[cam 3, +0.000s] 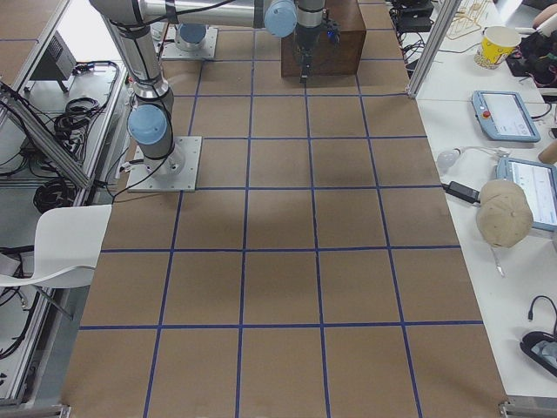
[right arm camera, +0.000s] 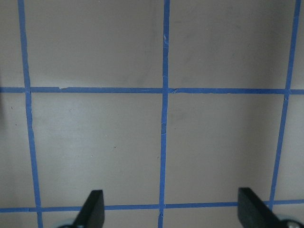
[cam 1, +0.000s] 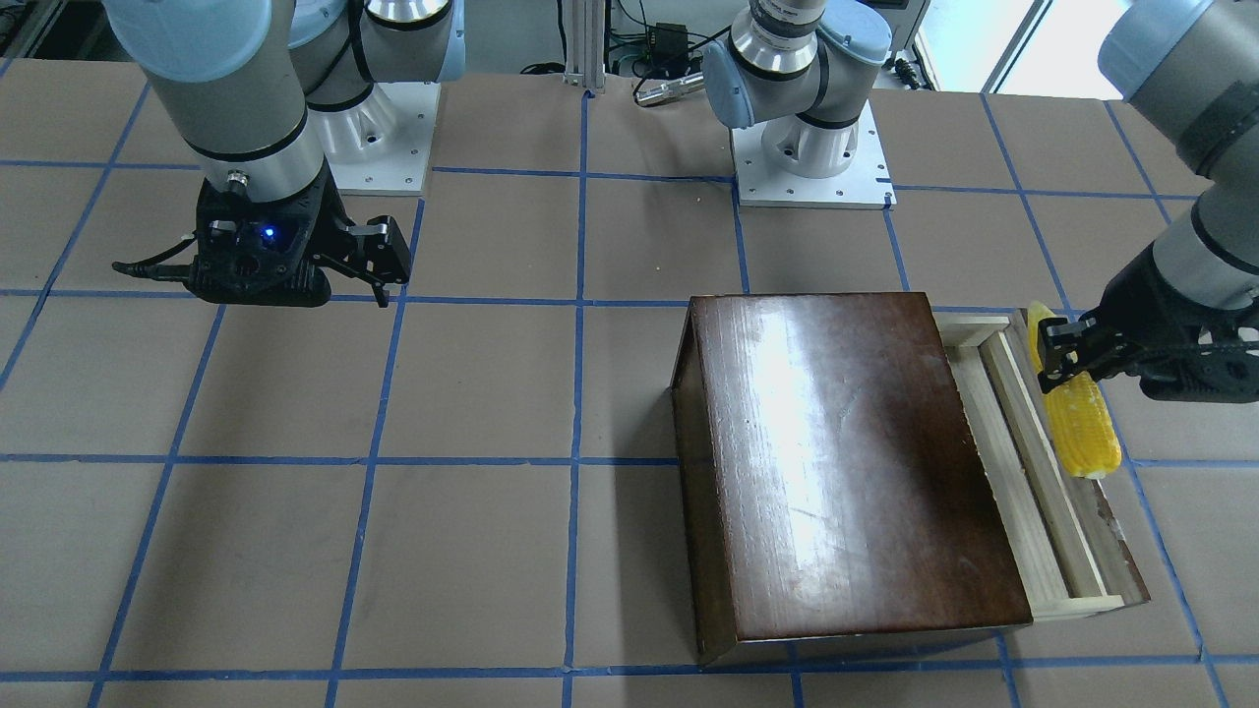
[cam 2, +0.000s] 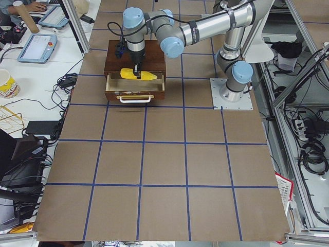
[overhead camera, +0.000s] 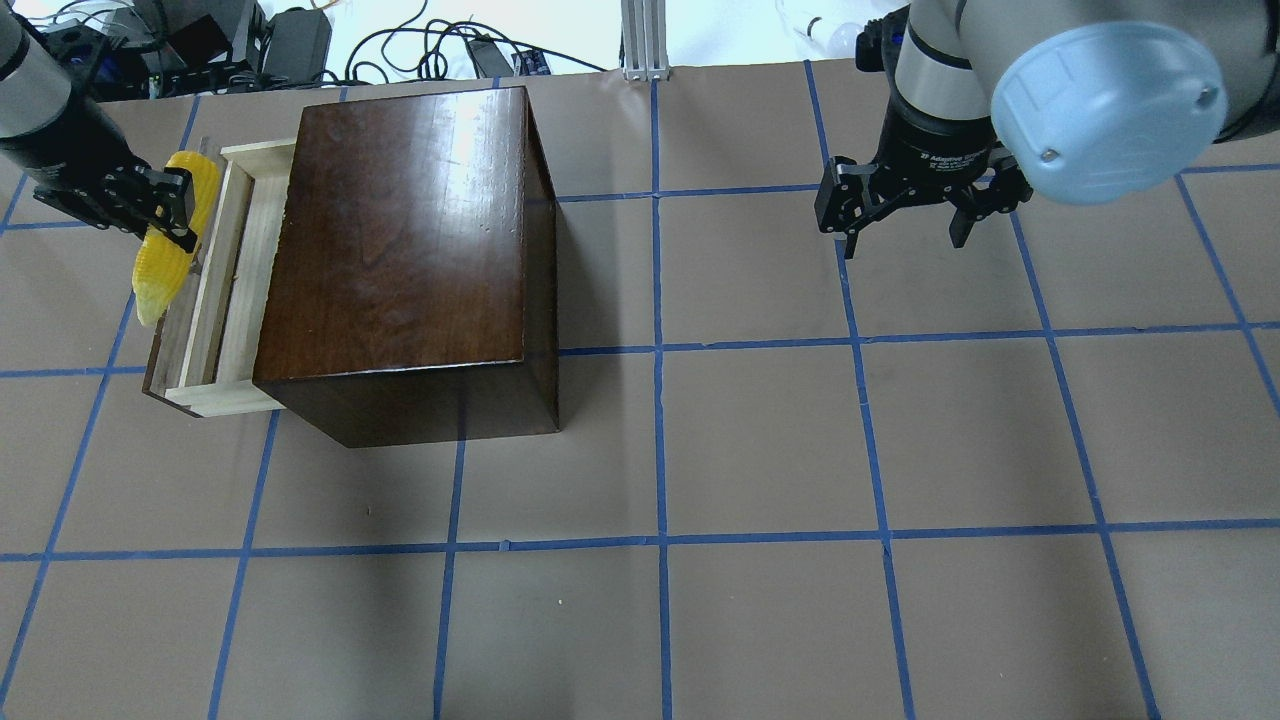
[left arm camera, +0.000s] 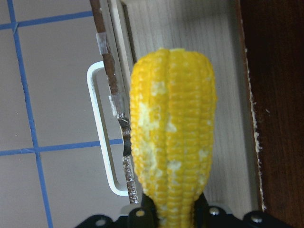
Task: Open drawer and put corn inside
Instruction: 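Lower the corn into the drawer and open the left gripper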
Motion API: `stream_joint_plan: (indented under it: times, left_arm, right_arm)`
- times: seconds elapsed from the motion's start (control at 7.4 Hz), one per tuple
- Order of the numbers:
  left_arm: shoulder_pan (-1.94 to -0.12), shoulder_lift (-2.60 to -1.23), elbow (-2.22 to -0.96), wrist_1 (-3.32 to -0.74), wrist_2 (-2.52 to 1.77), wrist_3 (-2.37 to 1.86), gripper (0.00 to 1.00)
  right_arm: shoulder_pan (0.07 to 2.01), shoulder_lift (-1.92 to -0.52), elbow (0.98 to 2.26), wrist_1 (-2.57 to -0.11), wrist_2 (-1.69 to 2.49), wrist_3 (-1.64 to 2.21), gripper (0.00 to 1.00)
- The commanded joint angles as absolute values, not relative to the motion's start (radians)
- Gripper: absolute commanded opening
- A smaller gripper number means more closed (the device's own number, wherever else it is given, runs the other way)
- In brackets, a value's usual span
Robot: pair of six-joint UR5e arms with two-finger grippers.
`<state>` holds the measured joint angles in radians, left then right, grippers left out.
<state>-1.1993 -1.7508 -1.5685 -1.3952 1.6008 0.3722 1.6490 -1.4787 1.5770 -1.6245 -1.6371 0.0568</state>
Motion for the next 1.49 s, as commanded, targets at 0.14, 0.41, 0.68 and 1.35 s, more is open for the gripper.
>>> stream_joint_plan:
  times: [0.14,0.41,0.68,1.35]
  left_arm:
    - [-1.198,-1.758,-1.626,-1.381,1.603,0.304,0.00]
    - [-1.198,-1.767,-1.635,-1.378,1.603,0.307,0.04]
    - [-1.198,-1.767,-1.635,-1.376,1.600,0.304,1.00]
    - [-1.203,-1.703,-1.620,-1.385,1.598,0.304,1.00]
  right_arm:
    - [1.649,-1.479,1.577,-1.626,-1.638,0.057,1.00]
    - [1.649,-1.479,1.577,-1.624,-1.638,0.057,1.00]
    - [1.649,-1.479,1.577,-1.624,-1.638,0.057,1.00]
    - [1.649,-1.479,1.577,-1.624,-1.638,0.057,1.00]
